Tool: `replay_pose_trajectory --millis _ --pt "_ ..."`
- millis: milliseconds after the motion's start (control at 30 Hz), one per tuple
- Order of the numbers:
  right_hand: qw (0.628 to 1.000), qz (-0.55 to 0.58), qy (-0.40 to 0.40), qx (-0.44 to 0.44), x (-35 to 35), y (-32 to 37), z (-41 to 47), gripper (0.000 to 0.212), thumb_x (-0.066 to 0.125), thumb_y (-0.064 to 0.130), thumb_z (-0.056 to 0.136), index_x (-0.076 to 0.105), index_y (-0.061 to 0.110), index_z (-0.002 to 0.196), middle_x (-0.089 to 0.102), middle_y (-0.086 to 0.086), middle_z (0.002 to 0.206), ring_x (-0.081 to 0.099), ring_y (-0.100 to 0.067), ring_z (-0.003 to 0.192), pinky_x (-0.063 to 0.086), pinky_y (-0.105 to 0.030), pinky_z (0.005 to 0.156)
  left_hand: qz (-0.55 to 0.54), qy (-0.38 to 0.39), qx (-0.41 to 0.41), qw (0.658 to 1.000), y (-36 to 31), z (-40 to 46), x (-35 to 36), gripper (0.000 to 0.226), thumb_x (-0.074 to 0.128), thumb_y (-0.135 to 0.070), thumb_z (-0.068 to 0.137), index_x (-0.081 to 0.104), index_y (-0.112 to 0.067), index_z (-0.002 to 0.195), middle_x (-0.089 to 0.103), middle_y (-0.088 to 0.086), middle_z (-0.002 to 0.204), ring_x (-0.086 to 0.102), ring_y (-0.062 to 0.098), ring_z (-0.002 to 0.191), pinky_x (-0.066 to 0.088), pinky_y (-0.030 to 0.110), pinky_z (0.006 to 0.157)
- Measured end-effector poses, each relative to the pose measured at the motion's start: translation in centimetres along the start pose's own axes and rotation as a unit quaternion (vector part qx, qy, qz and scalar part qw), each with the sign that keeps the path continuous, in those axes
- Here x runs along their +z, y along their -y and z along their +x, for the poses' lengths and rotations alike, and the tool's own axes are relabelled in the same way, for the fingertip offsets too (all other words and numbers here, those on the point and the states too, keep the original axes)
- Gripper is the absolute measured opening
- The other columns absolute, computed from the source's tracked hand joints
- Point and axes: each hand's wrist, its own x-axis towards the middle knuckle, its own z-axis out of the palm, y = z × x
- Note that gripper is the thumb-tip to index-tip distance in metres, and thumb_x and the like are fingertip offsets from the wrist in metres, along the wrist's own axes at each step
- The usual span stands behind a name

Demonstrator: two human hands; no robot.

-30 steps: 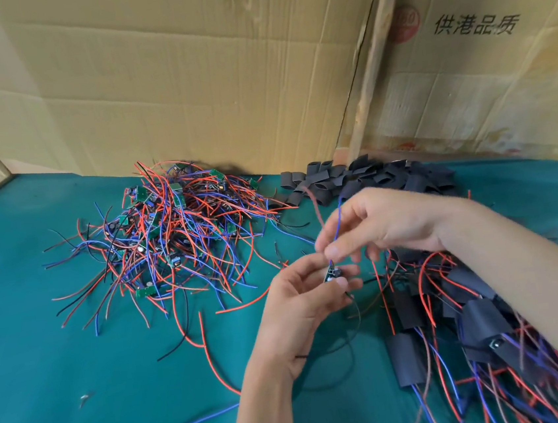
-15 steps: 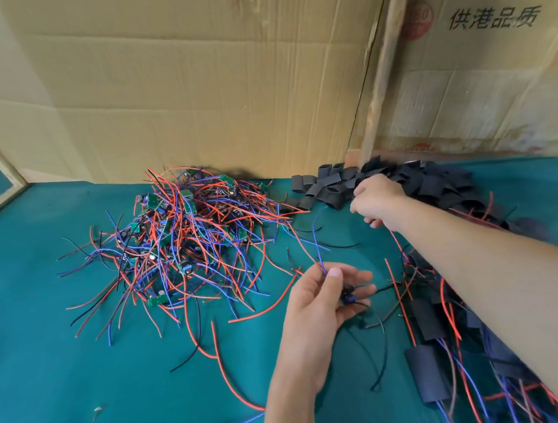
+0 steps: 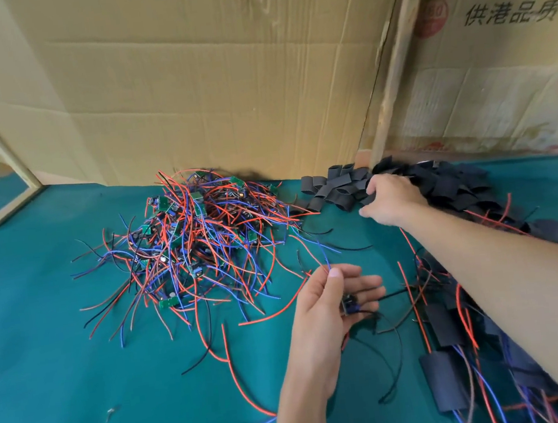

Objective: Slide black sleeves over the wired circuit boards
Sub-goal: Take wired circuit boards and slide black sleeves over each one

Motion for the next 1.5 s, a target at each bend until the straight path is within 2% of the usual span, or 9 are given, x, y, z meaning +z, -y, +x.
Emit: replay_pose_trajectory --millis 233,433,533,667,867,1000,1167,1333,1500 --pt "0.994 0.108 -0.008 -0.019 -2.7 1.4 -3.4 0.044 0.084 0.013 0.078 0.070 0.029 0.116 0.060 -0.012 0.129 0.061 -0.034 0.113 0.048 -0.034 0.086 -0.023 -0.008 0.003 1.000 -0.2 0.1 -0.3 0.022 0.030 0.002 0.103 0.050 -0.005 0.108 0.069 0.017 0.072 0.072 0.039 0.093 0.053 0.033 0.071" --pt "0.960 0.236 0.079 -0.129 -5.0 -0.4 -15.2 0.047 0.091 0.014 0.055 0.075 0.036 0.093 0.070 0.017 0.065 0.059 0.002 0.052 0.040 -0.011 0.051 0.015 -0.040 0.032 0.999 0.1 0.2 -0.3 0.019 0.039 -0.014 0.107 0.057 -0.010 0.105 0.065 0.006 0.071 0.073 0.032 0.076 0.056 0.028 0.063" --pt "0.957 0.220 0.072 -0.172 -3.6 0.3 -17.1 0.046 0.087 0.008 0.055 0.076 0.029 0.094 0.068 0.009 0.085 0.061 -0.001 0.063 0.045 -0.013 0.061 0.070 -0.039 0.060 0.995 0.6 0.3 -0.2 0.022 0.045 -0.020 0.107 0.062 -0.013 0.096 0.067 0.015 0.092 0.060 0.027 0.076 0.052 0.033 0.065" --pt "0.887 0.394 0.185 -0.157 -3.0 0.5 -17.5 0.041 0.089 0.007 0.064 0.076 0.021 0.099 0.072 -0.008 0.094 0.072 -0.030 0.070 0.062 -0.045 0.075 0.076 -0.039 0.082 0.993 0.5 0.3 -0.7 0.027 0.043 -0.017 0.107 0.062 -0.011 0.090 0.062 0.003 0.073 0.048 0.013 0.056 0.041 0.021 0.049" --pt "0.849 0.486 0.183 -0.103 -2.3 0.1 -16.7 0.044 0.091 0.034 0.057 0.077 0.022 0.097 0.076 -0.011 0.088 0.069 -0.021 0.066 0.056 -0.037 0.081 0.114 -0.038 0.096 0.988 0.7 0.4 -0.8 0.025 0.036 -0.016 0.110 0.053 -0.013 0.092 0.053 0.004 0.065 0.037 0.012 0.046 0.030 0.023 0.042" --pt "0.844 0.477 0.204 -0.135 -2.6 0.3 -16.6 0.038 0.092 0.023 0.055 0.074 0.021 0.088 0.075 0.006 0.090 0.065 -0.019 0.063 0.054 -0.032 0.073 0.114 -0.041 0.091 0.988 0.6 0.1 -0.9 0.029 0.035 -0.024 0.110 0.046 -0.024 0.083 0.049 0.004 0.063 0.034 0.015 0.045 0.026 0.023 0.042" --pt "0.847 0.491 0.155 -0.128 -3.5 -0.3 -16.2 0.042 0.094 0.010 0.058 0.066 0.012 0.089 0.077 -0.012 0.082 0.063 -0.021 0.061 0.054 -0.025 0.060 0.142 -0.046 0.100 0.984 1.0 0.3 -0.9 0.029 0.031 -0.034 0.110 0.041 -0.018 0.088 0.061 0.012 0.066 0.035 0.014 0.039 0.027 0.022 0.041" --pt "0.725 0.688 -0.013 0.020 -3.8 -1.7 -15.0 0.028 0.083 0.000 0.075 0.065 0.005 0.095 0.075 -0.007 0.076 0.065 -0.016 0.063 0.056 -0.023 0.061 0.169 -0.026 0.132 0.976 1.3 0.2 -1.1 0.038 0.031 -0.047 0.108 0.038 -0.025 0.078 0.056 0.011 0.059 0.032 0.014 0.034 0.025 0.021 0.038" --pt "0.632 0.769 0.016 0.094 -2.9 -0.7 -15.2 0.024 0.079 0.000 0.081 0.064 0.003 0.099 0.072 -0.006 0.075 0.067 -0.015 0.062 0.057 -0.020 0.062 0.168 -0.017 0.136 0.976 1.2 0.1 -1.1 0.034 0.036 -0.051 0.099 0.039 -0.026 0.077 0.053 0.009 0.057 0.029 0.015 0.036 0.025 0.020 0.039"
